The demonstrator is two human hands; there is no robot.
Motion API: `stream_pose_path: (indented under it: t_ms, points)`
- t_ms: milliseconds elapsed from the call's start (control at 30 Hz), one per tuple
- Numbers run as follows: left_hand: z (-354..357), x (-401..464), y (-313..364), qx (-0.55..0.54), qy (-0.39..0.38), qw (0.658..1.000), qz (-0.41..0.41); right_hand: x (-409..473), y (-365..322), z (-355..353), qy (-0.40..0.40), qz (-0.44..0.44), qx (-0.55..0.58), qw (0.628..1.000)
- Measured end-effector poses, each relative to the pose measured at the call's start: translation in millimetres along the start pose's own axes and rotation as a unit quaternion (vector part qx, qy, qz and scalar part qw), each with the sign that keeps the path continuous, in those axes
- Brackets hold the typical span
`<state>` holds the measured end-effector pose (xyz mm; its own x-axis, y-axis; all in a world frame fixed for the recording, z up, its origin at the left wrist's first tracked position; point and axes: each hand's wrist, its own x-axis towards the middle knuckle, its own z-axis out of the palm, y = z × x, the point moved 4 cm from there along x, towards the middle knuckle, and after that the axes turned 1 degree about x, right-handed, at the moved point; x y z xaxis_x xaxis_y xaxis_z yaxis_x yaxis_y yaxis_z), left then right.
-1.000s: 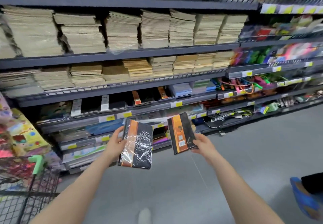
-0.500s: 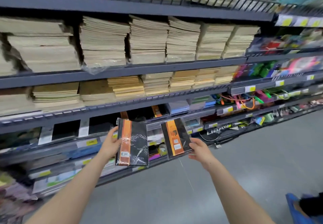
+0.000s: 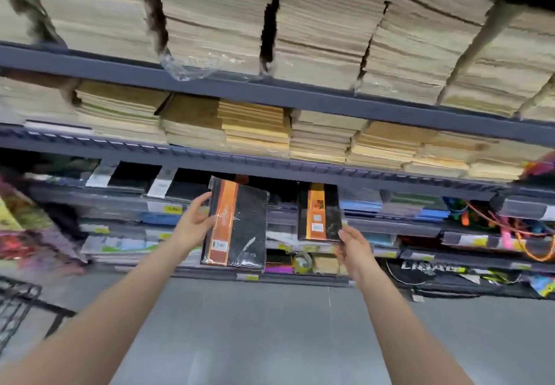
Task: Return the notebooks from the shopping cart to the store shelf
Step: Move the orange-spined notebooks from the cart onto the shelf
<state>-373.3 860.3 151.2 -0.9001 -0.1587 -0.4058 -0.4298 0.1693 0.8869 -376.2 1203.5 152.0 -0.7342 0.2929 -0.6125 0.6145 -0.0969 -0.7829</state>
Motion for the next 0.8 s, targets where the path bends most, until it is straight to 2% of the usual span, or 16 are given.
stream_pose_path:
  t_ms: [233,400,567,800]
  points:
    - [17.3,11.5,-12.7,-0.046,0.074,0.996,0.023,89.9,-14.7,34.8,-0.028,-0.044,0.010,0.999]
    - [25.0,16.3,-19.3,-0.033,0.077,0.996,0.021,123.9,-21.6,49.7,-0.005,-0.064,-0.014,0.998]
    - [30.5,16.8,-25.3,-0.052,0.087,0.995,0.000,130.0,-19.2,49.8,0.020,-0.117,-0.071,0.990]
    - [36.3,8.5,-17.5,-0.068,0.071,0.995,-0.003,97.5,-14.7,46.1,-0.011,-0.183,-0.146,0.972]
